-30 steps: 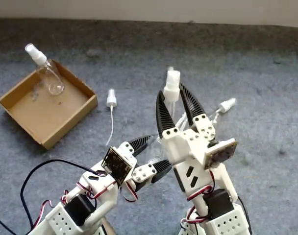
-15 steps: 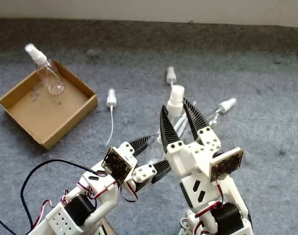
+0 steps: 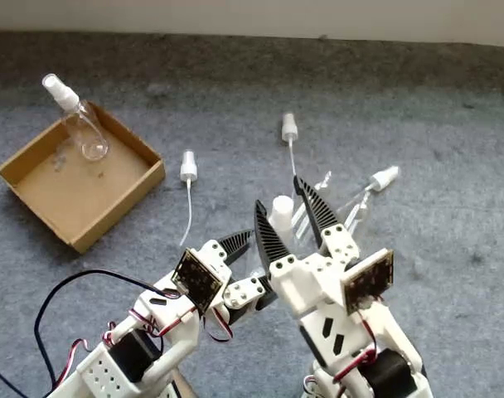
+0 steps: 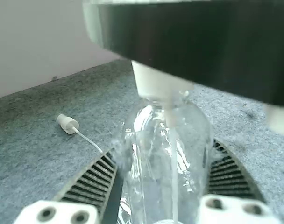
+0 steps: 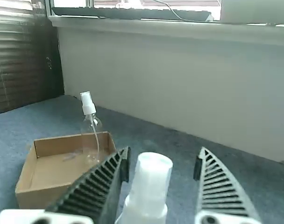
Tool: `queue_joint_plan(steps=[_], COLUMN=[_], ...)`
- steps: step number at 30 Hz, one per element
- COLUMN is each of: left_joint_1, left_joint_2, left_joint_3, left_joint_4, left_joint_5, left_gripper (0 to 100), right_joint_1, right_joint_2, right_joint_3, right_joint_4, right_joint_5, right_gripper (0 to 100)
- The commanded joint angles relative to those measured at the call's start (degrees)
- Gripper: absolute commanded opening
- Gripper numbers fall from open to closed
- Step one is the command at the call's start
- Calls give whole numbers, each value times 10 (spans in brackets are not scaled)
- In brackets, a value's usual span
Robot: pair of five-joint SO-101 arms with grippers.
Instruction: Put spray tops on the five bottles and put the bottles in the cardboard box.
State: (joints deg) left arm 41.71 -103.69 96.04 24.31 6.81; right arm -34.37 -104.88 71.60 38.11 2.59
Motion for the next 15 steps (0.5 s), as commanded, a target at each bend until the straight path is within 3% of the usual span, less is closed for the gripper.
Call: queue_joint_plan(steps=[1,7,11,15], left_joint_1=[5,5,1,-48], left_joint_2=[-8,-8,-9,-9], left_joint_3=[11,11,11,7], left_joint_4=[1,1,1,-2], left_joint_5=[1,1,1,1], left_gripper=[133,133,133,133], right_joint_1=[-7,33,153,272], right_joint_2=[-5,-5,-5,-5], right_joint_3=[-57,-98,-125,-129], right_joint_4=[1,28,28,28], right_joint_5=[-3,-2,-2,-6], right_gripper=[203,203,203,202])
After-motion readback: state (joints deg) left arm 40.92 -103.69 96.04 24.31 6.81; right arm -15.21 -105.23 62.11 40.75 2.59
